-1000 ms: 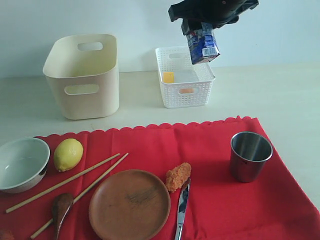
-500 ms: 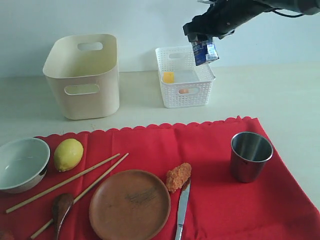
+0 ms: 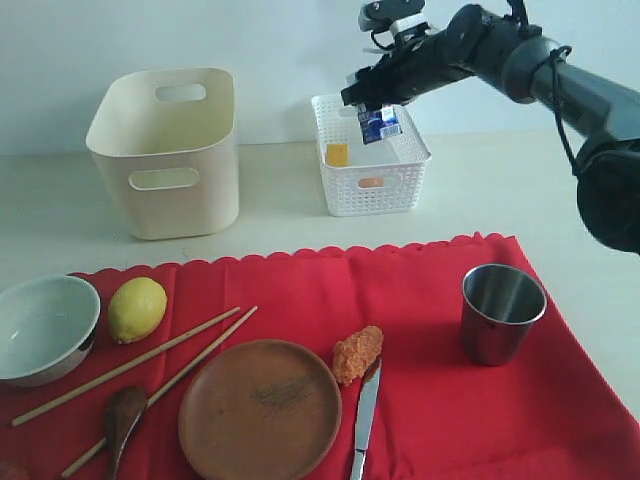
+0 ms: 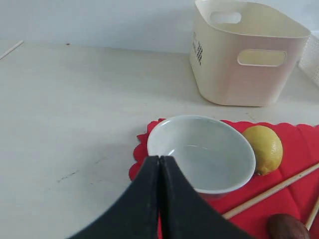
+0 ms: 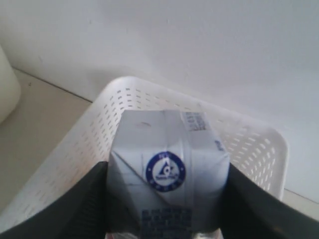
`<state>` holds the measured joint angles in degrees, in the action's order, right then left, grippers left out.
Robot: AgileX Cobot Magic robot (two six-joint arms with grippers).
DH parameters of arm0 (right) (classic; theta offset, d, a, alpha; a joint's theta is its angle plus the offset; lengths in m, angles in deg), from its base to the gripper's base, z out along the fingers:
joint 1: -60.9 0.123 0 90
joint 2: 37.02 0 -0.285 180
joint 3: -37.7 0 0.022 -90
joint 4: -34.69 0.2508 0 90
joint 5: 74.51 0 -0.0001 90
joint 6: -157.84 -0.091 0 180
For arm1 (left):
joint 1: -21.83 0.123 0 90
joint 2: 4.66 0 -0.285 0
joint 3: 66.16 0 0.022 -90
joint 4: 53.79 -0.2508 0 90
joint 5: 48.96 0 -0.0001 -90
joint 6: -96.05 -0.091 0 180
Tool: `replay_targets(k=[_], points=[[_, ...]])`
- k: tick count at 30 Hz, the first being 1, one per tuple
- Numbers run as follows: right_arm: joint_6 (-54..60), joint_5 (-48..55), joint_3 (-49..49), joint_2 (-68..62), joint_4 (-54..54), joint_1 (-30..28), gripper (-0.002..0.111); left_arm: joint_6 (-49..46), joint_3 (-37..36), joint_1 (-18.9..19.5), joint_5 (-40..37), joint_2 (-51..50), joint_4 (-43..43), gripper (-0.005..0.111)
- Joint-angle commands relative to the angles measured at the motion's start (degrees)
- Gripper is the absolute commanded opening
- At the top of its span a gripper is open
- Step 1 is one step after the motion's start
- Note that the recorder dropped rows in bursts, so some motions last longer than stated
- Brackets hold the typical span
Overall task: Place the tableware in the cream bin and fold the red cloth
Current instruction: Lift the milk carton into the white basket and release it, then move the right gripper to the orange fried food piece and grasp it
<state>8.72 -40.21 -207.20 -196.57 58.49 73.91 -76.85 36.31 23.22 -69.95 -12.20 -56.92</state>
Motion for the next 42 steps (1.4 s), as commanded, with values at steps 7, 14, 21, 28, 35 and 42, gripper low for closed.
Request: replay_targets(k=[7,14,21,28,35,42], points=[[2.5,-3.4,-3.3,-4.5,-1.7,-0.1,0.0,0.1,0.3,0.0,0.6,-0.2,-0.3,0.0],[2.4,-3.5,-3.3,-5.1,-4.5,-0.1,0.01,0.1,0.3,0.0,0.6,-0.2,-0.3,0.0],[2.4,-3.2,-3.4,-4.3,-4.5,-0.1,0.05,0.1,0.3,0.0,0.6,-0.2,-0.3,0.0],[2.0,0.1,-3.4,-1.0,-4.5,-0.1,0.081,0.1,0.3,0.0,0.6,-0.2,-0.3,0.0],[0.2,5.4,-3.4,2.2,-5.0,-0.1,0.091,0.1,0.3,0.0,0.6,-0.2,-0.3,0.0],[-3.5,17.3,-3.4,8.3,-6.9,-0.1,0.09,0.1,0.3,0.0,0.6,-0.2,-0.3,0.0]])
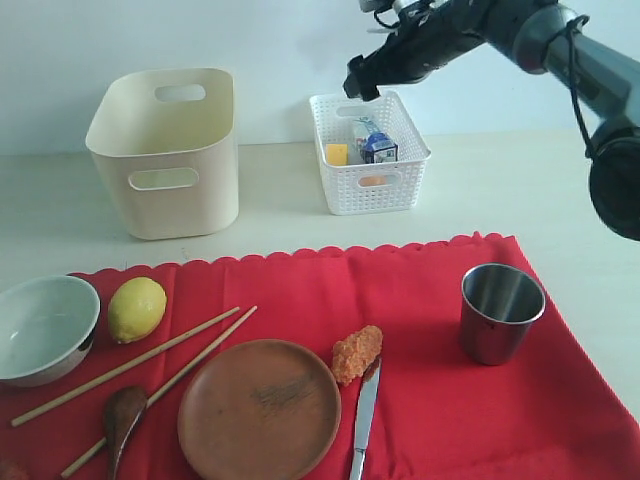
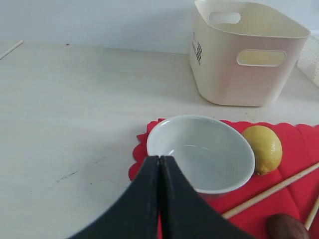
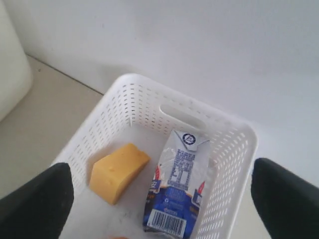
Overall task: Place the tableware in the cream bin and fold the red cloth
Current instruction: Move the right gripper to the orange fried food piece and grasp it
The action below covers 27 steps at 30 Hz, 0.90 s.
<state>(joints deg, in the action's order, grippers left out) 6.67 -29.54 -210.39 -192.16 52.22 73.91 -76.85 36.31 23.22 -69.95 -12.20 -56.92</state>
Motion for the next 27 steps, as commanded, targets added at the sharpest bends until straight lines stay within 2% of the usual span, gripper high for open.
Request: replay_targets(k=[1,12,18,23,27], points=[[-2.0,8.3,-0.2,4.8,-0.5,-0.1,0.09,0.1,0.3,0.0,0.6,-0.2,-0.3,0.0],[-3.3,25.0,-0.2,10.8,4.8,1.5,0.09,0.1,0.3,0.0,0.6,-0.2,-0.3,0.0],[-4.1,25.0,0.5,11.9,4.0,6.4,0.09,0.1,0.3,0.0,0.6,-0.2,-0.3,0.0],[-5.2,25.0,5.9,13.9,-1.1,11.7,0.089,0.1,0.3,0.0,0.6,-0.2,-0.3,0.0],[-6.5,25.0,16.9,19.0,-2.2,15.3,0.089,0.1,0.3,0.0,0.6,-0.2,-0.3,0.0]])
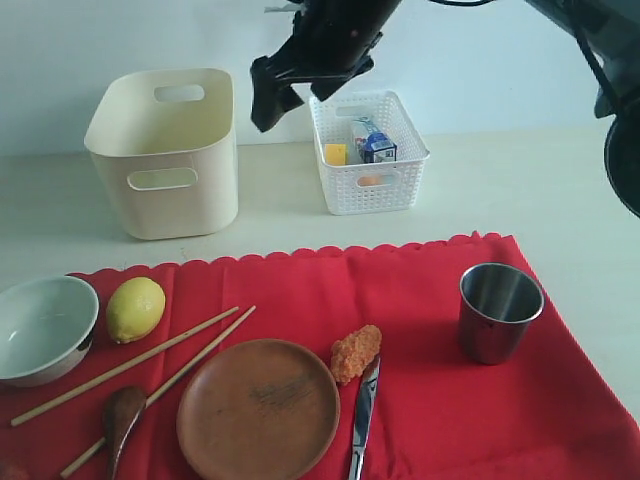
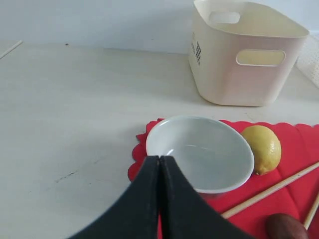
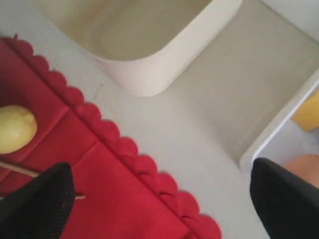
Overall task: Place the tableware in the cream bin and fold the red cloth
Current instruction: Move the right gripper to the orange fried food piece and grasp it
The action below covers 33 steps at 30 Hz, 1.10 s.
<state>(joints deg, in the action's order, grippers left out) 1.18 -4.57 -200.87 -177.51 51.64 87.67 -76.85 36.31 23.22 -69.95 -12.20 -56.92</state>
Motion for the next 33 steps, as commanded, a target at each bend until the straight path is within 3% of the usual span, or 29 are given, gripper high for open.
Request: replay_targets(k=[1,7,11,15,20,25,33], points=[[-1.0,0.0,9.2,5.2,-1.7,1.6,0.089,0.1,0.3,0.0,0.6,-0.2,-0.3,0.0],[8.7,-5.2,37.2,21.7,-0.1,1.8,0.089,0.1,0.3,0.0,0.6,-0.2,-0.3,0.0],[16.3,-7.3,46.4,26.5,0.3,1.8,0.089,0.1,0.3,0.0,0.6,-0.2,-0.3,0.0],[23.9,-5.8,50.3,26.8,-0.2,1.8,0.089,0.1,0.3,0.0,0.6,-0.2,-0.3,0.0],[49.0,-6.8,54.2,23.0,0.5,1.8,0.089,0.1,0.3,0.0,0.6,-0.2,-0.3,0.0],[58.8,-10.3,54.2,17.0,0.5,2.1,0.082,0.1,0.3,0.0,0.6,-0.2,-0.3,0.0],[61.1,-11.6,54.2,12.8,-7.6,7.3,0.071,0.1,0.3,0.0,0.6,-0.2,-0.3,0.0]])
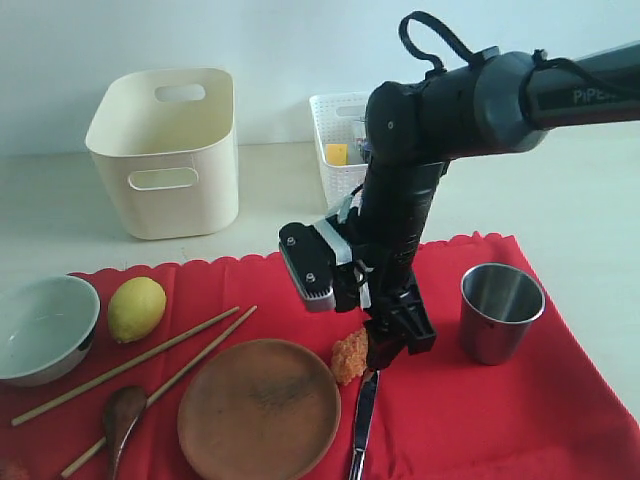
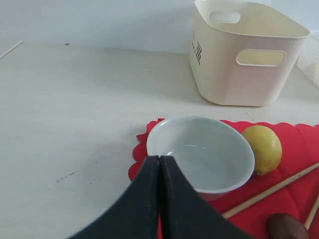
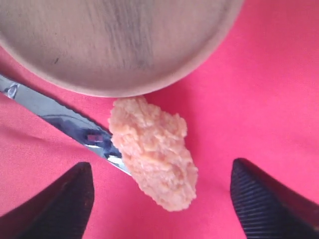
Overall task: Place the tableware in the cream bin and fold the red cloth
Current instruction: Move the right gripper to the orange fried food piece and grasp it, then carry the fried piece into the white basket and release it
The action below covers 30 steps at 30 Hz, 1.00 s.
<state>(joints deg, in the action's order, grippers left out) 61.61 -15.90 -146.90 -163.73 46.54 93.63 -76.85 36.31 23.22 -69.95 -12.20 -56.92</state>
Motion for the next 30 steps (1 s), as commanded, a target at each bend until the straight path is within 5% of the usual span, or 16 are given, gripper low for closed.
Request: replay_targets(k=[1,17,25,30], points=[[0.5,-0.3,0.2,-1.3,-2.7,1.3,0.071,0.1,0.3,0.0,0.6,-0.2,-0.3,0.0],[-1.8,-4.0,0.3,-4.5,-2.9,1.3,0.06,0.1,0.3,0.0,0.6,-0.2,-0.3,0.0],[-4.9,0.2,0.3,-3.0,-2.9,1.3,0.017,0.1,0.3,0.0,0.6,-0.2,-0.3,0.0],[-5.1,6.2,0.3,-0.6,-3.5,1.3,0.004,0.1,0.3,0.0,0.6,-0.2,-0.3,0.0]])
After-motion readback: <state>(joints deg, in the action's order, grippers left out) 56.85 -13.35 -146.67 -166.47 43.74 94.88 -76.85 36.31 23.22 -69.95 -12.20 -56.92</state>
